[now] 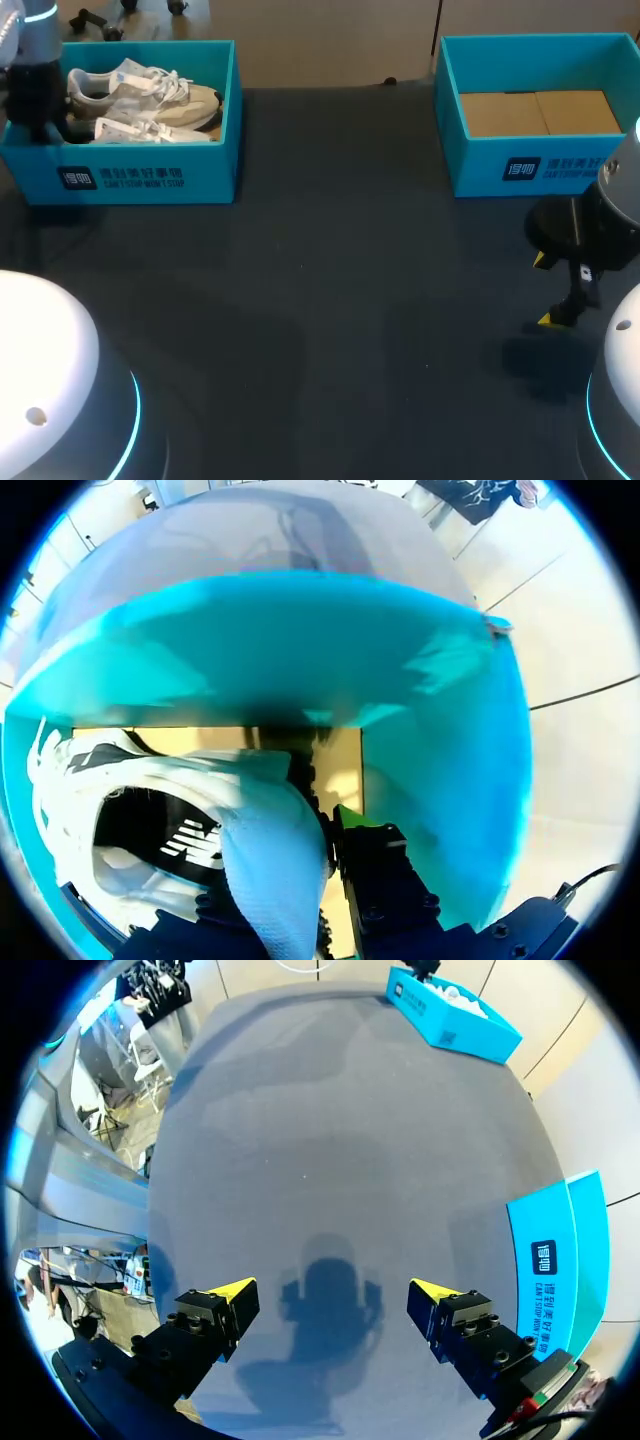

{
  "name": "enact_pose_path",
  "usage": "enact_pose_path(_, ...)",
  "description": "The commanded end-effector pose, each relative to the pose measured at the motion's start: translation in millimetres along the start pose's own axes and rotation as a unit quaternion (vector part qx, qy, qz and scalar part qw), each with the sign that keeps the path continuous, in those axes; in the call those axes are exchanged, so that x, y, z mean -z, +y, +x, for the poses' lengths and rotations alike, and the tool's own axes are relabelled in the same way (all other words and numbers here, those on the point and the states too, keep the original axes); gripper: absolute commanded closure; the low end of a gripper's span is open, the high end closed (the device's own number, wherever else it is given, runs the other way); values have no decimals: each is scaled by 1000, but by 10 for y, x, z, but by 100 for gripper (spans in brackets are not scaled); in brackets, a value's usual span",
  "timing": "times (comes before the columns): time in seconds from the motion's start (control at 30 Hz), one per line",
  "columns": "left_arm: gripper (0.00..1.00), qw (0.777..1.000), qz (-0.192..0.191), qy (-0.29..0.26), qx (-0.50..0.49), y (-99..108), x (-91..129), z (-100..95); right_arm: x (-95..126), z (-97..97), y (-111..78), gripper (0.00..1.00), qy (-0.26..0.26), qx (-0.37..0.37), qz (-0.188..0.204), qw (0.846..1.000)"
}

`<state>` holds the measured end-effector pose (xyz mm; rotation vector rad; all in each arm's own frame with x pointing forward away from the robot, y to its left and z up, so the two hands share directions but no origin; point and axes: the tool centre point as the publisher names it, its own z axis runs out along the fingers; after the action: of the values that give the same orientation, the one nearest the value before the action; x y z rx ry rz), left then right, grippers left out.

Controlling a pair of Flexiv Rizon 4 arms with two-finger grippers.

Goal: Take the shoe out of the shoebox, open the shoe tongue, remove and reinsert the insole, then place the shoe into the shoebox

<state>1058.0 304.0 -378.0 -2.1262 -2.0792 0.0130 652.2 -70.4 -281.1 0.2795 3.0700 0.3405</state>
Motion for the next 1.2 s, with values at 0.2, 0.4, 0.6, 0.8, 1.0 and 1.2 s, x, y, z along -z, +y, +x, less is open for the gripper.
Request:
enact_pose_path(0.2, 100, 1000, -2, -9, 9, -46, 279, 55, -8, 7, 1, 0, -1, 0, 1, 1000)
enact_pose_path(0.4, 100, 1000, -13, -10, 25, -51, 518, 64, -8, 7, 1, 0, -1, 0, 1, 1000)
enact_pose_path(0.6, 100, 999, -8, -14, 31, -46, 776, 84, -8, 7, 1, 0, -1, 0, 1, 1000)
enact_pose_path(0.8, 100, 999, -17, -8, 27, -101, 1021, 134, -8, 7, 1, 0, -1, 0, 1, 1000)
enact_pose_path(1.0, 100, 999, -20, 3, 30, -169, 1203, 214, -8, 7, 1, 0, -1, 0, 1, 1000)
enact_pose_path(1.2, 100, 999, -18, -2, 31, -238, 1456, 322, -8, 7, 1, 0, -1, 0, 1, 1000)
